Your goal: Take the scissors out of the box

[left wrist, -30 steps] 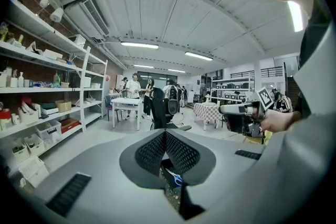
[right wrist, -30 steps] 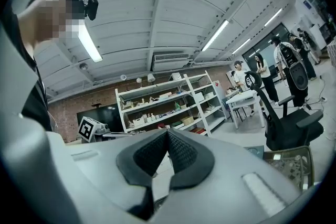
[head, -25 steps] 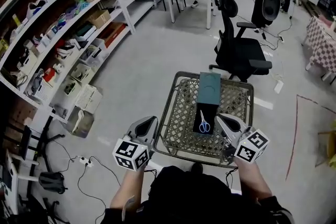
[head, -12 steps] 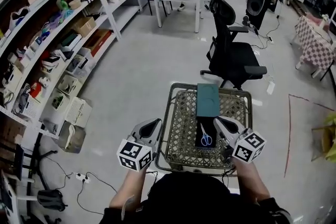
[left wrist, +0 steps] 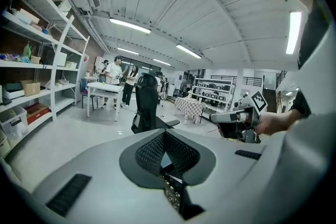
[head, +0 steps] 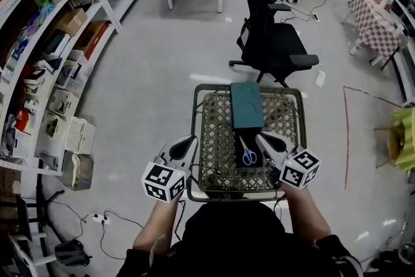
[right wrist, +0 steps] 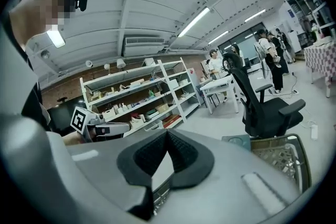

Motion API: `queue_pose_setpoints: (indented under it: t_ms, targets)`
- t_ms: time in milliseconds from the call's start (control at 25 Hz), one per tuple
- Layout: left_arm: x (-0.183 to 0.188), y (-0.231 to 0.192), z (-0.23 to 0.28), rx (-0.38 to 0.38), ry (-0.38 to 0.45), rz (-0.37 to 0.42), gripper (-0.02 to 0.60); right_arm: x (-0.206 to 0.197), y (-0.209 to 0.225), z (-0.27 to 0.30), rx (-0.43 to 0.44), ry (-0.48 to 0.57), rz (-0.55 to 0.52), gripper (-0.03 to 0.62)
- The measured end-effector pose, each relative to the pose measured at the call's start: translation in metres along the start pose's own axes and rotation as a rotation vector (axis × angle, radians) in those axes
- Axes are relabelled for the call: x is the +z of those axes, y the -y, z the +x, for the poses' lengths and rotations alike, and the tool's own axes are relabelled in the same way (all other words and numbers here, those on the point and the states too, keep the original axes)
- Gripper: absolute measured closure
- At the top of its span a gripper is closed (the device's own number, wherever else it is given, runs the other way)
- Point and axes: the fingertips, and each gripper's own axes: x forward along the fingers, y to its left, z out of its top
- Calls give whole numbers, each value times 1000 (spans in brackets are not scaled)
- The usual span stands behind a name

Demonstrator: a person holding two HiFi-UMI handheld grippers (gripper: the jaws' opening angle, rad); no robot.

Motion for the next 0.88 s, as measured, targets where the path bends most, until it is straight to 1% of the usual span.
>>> queue_pose_setpoints:
  t_ms: [160,360,560,640,680,720,880]
  targets:
    - [-13,6,19,-19,-29,-18,575,-26,23,-8,-51,-63,38,582]
    - [-33,9,30,-38,-91,-45,575,-65,48,-7,-113,-163,77,582]
    - [-62,19,37,-51,-160,-75,575,-123,65,-9,-164,-314,102,582]
    - [-67,18,46,-57,-171,-81,575,-142,73,-4,-170,-366,108,581]
    - [-69,17,51,-61,-174,-82,575,-152,77,0,-172,-393,109,571]
    - [-71,17,55,-66,-178,-84,575,-162,81,3,-174,-422,110,541]
    - [-82,19,62,-82,-195,-98,575,-199,89,8,-198,-514,101,534]
